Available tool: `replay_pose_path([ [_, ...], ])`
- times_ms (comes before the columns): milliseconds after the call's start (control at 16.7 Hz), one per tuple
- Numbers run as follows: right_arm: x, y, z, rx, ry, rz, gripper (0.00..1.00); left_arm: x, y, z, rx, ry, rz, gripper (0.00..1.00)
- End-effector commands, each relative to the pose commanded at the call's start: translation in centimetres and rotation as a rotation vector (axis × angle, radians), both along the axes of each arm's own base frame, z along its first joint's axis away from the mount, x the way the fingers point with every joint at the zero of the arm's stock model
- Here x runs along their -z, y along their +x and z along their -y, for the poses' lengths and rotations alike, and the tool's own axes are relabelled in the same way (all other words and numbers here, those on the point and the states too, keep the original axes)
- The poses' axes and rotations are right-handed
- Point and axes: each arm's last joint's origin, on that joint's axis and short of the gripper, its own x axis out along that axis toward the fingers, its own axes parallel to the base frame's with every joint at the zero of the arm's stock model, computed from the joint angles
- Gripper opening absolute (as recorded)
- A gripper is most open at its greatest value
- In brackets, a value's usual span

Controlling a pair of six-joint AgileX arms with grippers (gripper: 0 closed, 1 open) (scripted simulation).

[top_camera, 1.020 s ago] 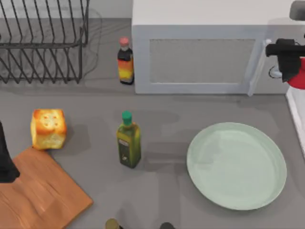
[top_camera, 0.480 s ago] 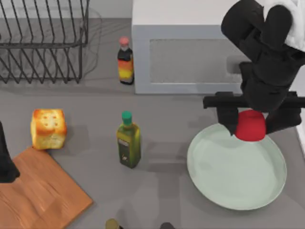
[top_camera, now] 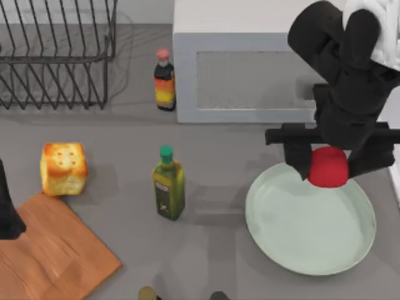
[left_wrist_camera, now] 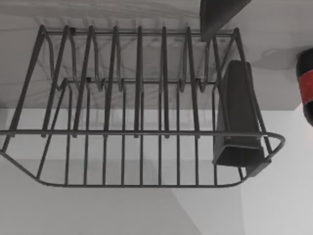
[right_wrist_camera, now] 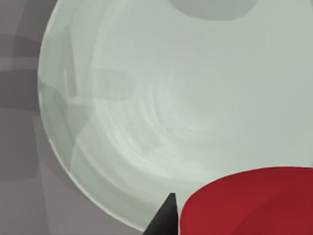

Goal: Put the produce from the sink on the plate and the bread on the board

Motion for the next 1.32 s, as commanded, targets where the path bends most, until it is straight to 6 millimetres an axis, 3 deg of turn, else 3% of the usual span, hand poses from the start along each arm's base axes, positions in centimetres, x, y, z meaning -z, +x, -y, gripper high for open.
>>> replay_pose_path([
  [600, 0.00, 0.00, 0.00, 0.000, 0.000, 0.000, 0.98, 0.00, 0.00, 0.00, 0.000, 0.000, 0.000, 1.00],
  [1320, -0.24, -0.22, 0.53, 0.001, 0.011, 0.020, 1.00, 0.00, 0.00, 0.00, 0.000, 0.000, 0.000, 1.00],
])
